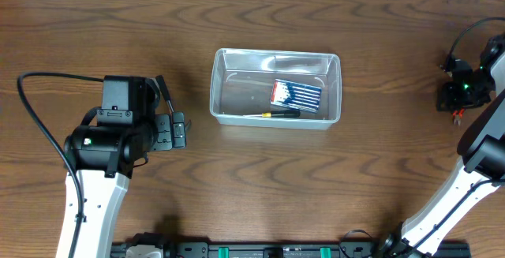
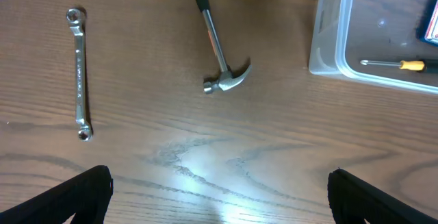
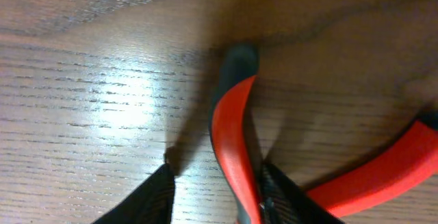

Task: Pack container
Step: 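Move the right gripper to the red pliers and grasp them, then carry the red pliers into the container, release, and withdraw right arm, then lower the left gripper onto the hammer handle and grasp it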

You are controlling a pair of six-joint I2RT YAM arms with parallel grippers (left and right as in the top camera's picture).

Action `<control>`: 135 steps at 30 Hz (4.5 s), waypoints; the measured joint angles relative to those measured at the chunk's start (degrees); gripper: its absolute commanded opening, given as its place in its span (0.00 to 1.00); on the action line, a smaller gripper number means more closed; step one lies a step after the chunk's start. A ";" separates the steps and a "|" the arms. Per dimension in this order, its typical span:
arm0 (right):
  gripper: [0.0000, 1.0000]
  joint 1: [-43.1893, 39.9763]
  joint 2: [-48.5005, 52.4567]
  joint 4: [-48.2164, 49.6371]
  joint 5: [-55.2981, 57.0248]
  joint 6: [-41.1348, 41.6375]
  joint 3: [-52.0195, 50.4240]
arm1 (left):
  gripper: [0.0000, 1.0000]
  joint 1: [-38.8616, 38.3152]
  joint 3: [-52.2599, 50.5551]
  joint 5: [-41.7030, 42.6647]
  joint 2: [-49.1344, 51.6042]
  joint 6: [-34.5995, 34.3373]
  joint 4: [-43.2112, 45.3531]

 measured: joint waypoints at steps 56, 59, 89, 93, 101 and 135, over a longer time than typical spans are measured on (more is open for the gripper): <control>0.01 47.87 -6.86 -17.35 -10.71 -13.92 28.28 | 0.98 0.00 0.00 0.00 0.00 -0.02 0.09; 0.01 51.17 -6.73 -16.79 -10.54 -16.39 22.10 | 0.98 0.00 0.02 0.00 0.00 -0.02 0.09; 0.38 51.12 -5.62 -12.55 -9.38 -19.08 5.22 | 0.98 0.00 0.02 0.02 0.00 -0.02 -0.15; 0.50 51.10 -6.16 -13.57 -9.18 -17.33 12.24 | 0.98 0.00 0.04 0.02 0.00 -0.02 -0.20; 0.99 44.63 -18.25 -10.34 -7.45 -5.44 28.30 | 0.98 0.96 14.80 -0.55 5.40 -9.57 -9.62; 0.99 17.94 -12.61 -20.31 -14.19 19.43 29.20 | 0.99 2.23 25.09 6.56 58.40 -10.69 -1.53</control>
